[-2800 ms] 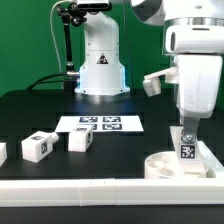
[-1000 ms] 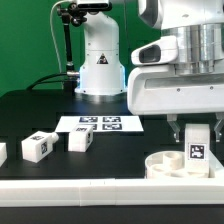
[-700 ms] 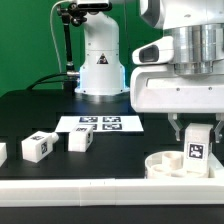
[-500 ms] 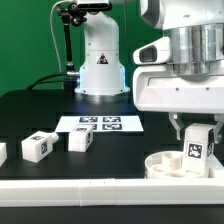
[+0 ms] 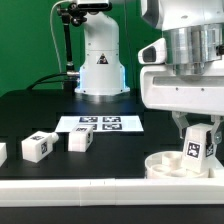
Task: Assemble stool
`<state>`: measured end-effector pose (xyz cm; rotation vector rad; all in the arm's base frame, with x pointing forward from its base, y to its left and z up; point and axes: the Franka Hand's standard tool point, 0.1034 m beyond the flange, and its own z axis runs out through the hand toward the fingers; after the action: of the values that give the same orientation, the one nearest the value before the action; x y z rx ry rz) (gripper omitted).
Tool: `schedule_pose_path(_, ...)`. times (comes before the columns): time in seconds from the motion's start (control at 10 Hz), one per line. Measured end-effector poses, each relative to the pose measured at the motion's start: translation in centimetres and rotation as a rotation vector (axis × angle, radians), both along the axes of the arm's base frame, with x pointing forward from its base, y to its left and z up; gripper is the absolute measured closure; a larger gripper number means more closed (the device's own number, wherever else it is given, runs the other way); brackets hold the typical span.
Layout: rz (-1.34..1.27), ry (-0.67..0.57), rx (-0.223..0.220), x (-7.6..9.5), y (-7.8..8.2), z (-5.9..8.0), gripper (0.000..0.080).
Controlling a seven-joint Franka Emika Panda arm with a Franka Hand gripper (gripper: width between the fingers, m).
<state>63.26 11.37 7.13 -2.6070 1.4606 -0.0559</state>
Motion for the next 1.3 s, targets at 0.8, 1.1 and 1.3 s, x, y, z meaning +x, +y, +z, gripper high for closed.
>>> schedule_pose_path(0.8, -0.619, 0.056, 0.171, 0.2, 0.7, 0.0, 0.0454)
schedule_pose_path(1.1, -0.775, 0.088, 0.213, 0.2, 1.1, 0.0, 0.0454)
schedule_pose_path(1.3, -0.963, 0.074, 0.264, 0.1, 0.6, -0.1, 0.0454)
